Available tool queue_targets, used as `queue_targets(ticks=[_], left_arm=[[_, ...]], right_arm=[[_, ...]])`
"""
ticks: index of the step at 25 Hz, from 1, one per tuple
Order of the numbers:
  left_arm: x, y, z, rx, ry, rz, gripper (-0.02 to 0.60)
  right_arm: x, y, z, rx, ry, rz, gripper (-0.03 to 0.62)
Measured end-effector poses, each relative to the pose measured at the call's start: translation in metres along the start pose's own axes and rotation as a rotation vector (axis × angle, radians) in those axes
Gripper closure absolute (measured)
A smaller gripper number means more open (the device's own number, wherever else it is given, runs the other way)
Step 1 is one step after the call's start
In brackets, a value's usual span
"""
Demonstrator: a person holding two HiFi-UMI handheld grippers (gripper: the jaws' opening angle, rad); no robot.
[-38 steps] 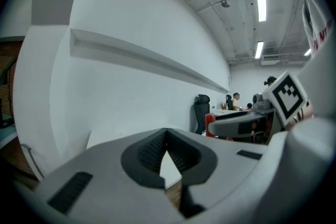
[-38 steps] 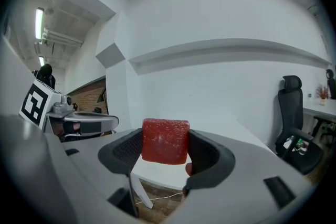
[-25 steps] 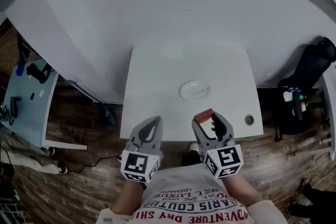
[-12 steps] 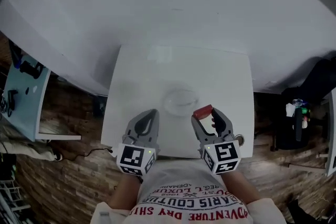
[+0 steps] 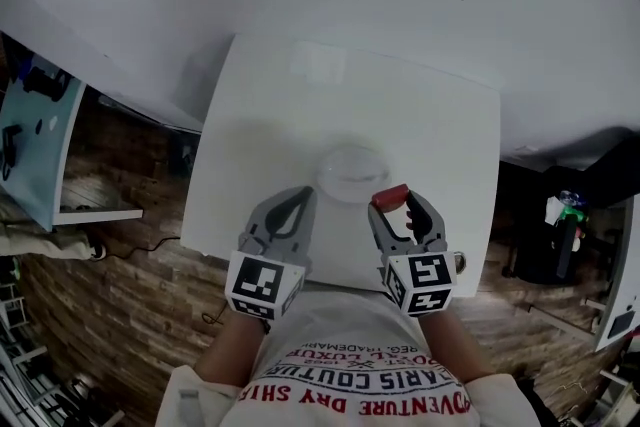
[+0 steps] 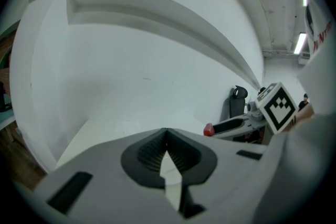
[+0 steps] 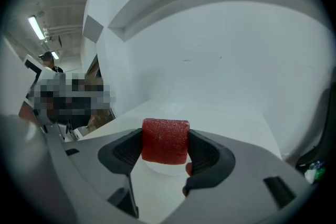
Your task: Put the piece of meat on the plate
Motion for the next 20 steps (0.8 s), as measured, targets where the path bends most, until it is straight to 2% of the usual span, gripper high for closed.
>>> queue_targets(ticks=[8,14,20], left_arm=[[-0.017,0.021,-0.02,0.012,0.096,-0.054,0.577],[-0.037,0.041,-0.031,0.036,0.125,-0.104,0.577],[-0.047,0.051,-0.047,0.051,0.116,-0.126,0.577]], right_arm=[[-0.051,0.02,-0.012,-0.018,0.0,-0.146,0.318],[-0.092,0.04,-0.009,0.005,0.02,-0.254,0.318],[-0.129,0.055,-0.01,0.013,0.027,-0.377,0.318]])
Point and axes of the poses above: the fingertips, and each gripper's own axes: x backward along the fingers, z to its right, y out of its underside, the point moved 7 cm from there along x, backward along the fingers, and after that the axes turned 5 degrees about -x, right-handed, at the moved point
